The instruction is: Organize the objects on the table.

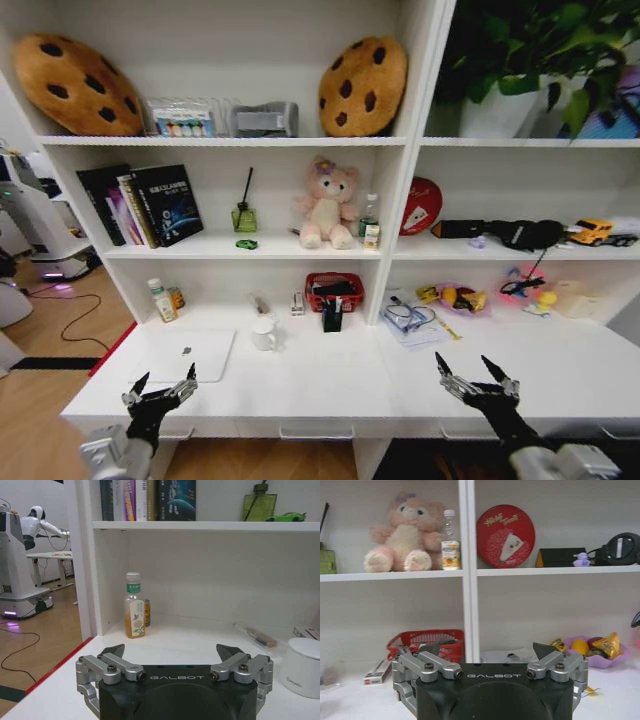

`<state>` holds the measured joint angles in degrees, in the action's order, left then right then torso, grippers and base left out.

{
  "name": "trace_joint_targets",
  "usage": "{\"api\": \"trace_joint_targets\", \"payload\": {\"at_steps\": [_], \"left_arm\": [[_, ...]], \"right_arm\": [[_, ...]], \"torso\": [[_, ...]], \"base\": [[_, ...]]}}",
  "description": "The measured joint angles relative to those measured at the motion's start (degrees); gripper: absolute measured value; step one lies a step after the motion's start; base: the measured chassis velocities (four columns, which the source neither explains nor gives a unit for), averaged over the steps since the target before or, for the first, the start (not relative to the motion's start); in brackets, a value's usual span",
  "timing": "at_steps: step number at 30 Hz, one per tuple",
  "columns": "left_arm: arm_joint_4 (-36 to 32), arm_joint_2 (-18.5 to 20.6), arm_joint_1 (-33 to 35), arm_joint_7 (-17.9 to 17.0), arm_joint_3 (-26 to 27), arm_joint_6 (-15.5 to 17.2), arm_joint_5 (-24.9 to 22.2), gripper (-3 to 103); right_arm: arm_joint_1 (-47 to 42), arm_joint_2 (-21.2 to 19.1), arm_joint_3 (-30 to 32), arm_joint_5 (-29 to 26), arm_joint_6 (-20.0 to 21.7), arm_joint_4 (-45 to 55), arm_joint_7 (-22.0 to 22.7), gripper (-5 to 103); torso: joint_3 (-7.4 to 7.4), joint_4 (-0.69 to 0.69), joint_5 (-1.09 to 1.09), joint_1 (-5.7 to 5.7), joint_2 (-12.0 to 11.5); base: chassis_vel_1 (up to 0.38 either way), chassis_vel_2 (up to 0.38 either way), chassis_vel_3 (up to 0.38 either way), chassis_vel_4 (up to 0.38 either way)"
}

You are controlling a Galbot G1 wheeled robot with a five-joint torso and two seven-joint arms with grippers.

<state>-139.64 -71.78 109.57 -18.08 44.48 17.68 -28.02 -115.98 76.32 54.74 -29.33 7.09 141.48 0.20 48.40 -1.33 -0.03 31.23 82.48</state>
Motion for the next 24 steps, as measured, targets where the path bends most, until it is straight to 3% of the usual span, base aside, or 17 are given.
{"api": "trace_joint_targets", "payload": {"at_steps": [14, 24], "left_arm": [[0.0, 0.0, 0.0, -0.1, 0.0, 0.0, 0.0, 100], [0.0, 0.0, 0.0, -0.1, 0.0, 0.0, 0.0, 100]], "right_arm": [[0.0, 0.0, 0.0, 0.0, 0.0, 0.0, 0.0, 100], [0.0, 0.0, 0.0, 0.0, 0.0, 0.0, 0.0, 100]], "torso": [[-0.01, -0.01, 0.02, -0.01, 0.0], [0.01, 0.02, 0.06, 0.02, 0.0]], "base": [[0.346, 0.337, -0.337, -0.347], [0.074, 0.018, -0.001, -0.071]]}}
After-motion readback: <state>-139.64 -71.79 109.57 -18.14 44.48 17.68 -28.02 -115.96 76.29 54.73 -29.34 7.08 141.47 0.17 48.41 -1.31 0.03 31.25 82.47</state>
